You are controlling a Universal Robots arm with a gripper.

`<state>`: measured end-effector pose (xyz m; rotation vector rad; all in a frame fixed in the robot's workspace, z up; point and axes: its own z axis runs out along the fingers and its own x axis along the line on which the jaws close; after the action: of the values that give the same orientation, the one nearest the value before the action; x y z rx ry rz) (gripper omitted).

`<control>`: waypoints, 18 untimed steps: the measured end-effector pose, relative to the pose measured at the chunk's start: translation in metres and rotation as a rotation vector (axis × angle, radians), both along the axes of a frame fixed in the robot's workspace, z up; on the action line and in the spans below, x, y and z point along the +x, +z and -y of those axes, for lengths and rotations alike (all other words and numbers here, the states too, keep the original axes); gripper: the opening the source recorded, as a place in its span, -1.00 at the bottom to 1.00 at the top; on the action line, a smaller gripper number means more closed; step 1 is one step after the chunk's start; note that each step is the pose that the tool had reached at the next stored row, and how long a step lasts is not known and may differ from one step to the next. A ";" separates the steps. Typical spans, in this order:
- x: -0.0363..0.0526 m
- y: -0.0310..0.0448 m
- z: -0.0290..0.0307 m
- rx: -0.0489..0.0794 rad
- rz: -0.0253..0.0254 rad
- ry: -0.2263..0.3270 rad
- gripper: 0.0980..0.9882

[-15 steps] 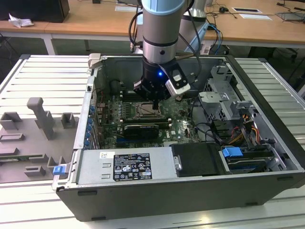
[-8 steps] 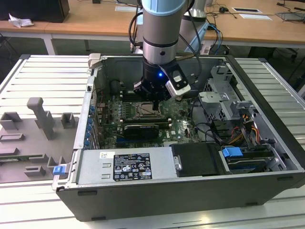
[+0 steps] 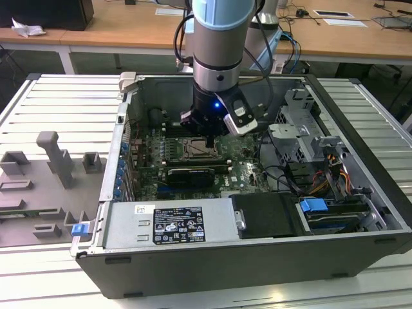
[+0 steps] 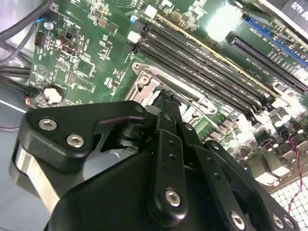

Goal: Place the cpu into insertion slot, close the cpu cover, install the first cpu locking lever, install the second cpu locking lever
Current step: 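Install the second cpu locking lever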

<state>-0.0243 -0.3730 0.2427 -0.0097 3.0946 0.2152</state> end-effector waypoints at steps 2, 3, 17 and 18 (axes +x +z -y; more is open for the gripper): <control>-0.0004 -0.0002 0.0002 0.000 0.0001 0.000 -0.98; -0.0005 -0.0002 0.0004 0.000 0.0000 0.000 -0.98; -0.0005 -0.0007 0.0010 0.000 -0.0001 0.000 -0.98; -0.0005 -0.0007 0.0010 0.000 -0.0001 0.000 -0.98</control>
<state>-0.0248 -0.3739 0.2421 -0.0097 3.0947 0.2149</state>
